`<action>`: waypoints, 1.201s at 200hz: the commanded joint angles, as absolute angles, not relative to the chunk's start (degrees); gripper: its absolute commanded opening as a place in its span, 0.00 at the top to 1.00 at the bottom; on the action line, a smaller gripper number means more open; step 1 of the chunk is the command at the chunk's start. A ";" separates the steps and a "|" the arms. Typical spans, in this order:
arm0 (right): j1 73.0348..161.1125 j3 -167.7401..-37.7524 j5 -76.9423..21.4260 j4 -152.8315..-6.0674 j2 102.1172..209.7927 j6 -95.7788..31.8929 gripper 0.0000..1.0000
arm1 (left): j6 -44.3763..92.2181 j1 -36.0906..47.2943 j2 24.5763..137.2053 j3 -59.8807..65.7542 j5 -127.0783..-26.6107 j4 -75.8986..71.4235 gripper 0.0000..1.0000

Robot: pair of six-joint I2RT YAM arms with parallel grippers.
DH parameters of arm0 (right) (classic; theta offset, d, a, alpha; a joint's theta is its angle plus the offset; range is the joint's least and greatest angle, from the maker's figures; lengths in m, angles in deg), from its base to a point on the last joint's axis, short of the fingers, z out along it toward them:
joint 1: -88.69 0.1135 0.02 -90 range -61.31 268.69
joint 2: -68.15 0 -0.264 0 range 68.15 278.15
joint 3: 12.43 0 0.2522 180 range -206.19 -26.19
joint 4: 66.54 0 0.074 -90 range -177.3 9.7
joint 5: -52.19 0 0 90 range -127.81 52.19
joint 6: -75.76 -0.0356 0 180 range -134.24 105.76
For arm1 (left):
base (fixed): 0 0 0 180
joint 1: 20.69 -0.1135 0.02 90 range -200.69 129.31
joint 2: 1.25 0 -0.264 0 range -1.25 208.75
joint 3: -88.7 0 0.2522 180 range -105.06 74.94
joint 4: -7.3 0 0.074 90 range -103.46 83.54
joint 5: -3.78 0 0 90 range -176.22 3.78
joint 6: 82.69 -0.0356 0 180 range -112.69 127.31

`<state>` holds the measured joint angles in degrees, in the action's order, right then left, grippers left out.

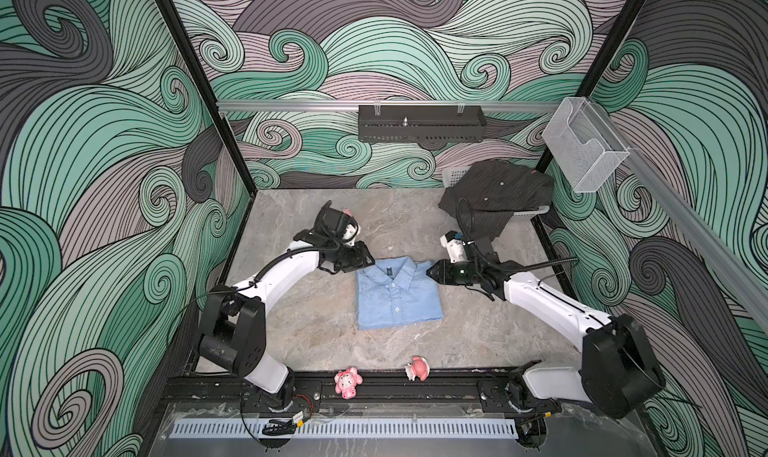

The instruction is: Fold and stack the long sleeve shirts

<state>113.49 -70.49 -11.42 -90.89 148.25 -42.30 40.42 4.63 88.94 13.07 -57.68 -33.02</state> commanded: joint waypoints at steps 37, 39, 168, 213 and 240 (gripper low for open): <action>113.04 -67.33 0.39 -76.02 166.25 -54.65 0.82 | 55.26 5.41 100.75 26.23 -47.96 -12.35 0.60; 113.04 -67.37 0.30 -76.09 166.77 -54.82 0.82 | 54.94 5.06 101.02 26.31 -48.15 -12.87 0.60; 123.53 -75.58 -12.83 -77.48 154.64 -45.00 0.48 | 34.15 -4.84 85.13 14.89 -67.92 -45.81 0.41; 123.24 -72.53 -23.74 -87.01 140.82 -36.69 0.46 | 36.24 11.32 82.79 11.52 -84.85 -47.02 0.31; 122.89 -68.78 -25.92 -87.95 135.26 -35.91 0.46 | 38.81 16.69 93.07 6.75 -91.37 -49.35 0.24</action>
